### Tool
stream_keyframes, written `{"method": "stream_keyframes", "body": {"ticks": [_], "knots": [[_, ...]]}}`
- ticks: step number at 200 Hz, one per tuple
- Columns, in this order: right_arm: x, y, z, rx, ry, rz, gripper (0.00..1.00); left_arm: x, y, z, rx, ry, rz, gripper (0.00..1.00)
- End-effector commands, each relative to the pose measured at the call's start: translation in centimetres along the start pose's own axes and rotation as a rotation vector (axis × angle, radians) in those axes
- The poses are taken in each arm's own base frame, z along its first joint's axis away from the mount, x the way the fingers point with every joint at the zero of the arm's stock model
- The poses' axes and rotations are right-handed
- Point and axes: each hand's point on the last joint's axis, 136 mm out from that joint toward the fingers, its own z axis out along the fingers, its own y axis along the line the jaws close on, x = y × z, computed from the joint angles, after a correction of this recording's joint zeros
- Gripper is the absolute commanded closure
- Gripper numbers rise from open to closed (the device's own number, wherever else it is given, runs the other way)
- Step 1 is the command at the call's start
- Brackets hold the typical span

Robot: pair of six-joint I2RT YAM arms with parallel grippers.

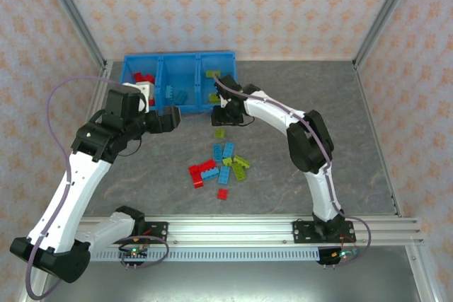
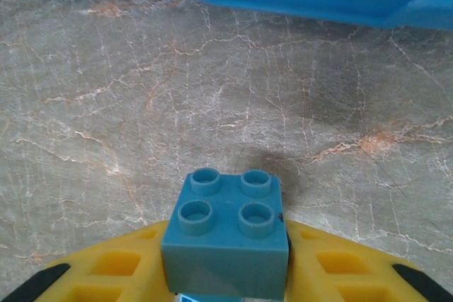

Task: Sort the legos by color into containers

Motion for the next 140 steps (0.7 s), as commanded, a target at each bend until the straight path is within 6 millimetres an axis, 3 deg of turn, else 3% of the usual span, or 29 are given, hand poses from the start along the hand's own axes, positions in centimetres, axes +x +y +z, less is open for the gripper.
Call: {"method": "stream_keyframes", "body": {"ticks": [1, 26, 44, 88, 119, 140], "knots": [[-1.3, 1.2, -0.9, -0.017, -0.023, -0.034, 0.64, -0.3, 0.1, 0.4, -0.010, -0.011, -0.020, 0.00], [-1.4, 1.3, -1.0, -0.019, -0.020, -0.035, 0.68, -0.1, 0.3, 0.4, -0.016, -0.012, -0.020, 0.00], [-2.0, 2.3, -2.3, -0.044, -0.042, -0.042, 0.68, -0.1, 0.4, 0.3, -0.021, -0.015, -0.021, 0.00], [-8.2, 7.6, -7.9, -0.210, -0.289, -0.048, 0.67, -0.4, 1.3, 0.2, -0.069, -0.047, -0.075, 0.00], [-12.6, 9.5, -7.4, -0.241, -0.391, -0.053, 0.66, -0.6, 2.5, 0.2, -0.133, -0.063, -0.147, 0.00], [-14.4, 9.8, -5.7, -0.216, -0.394, -0.088, 0.67, 0.2, 3.2, 0.4, -0.170, -0.040, -0.196, 0.00]]}}
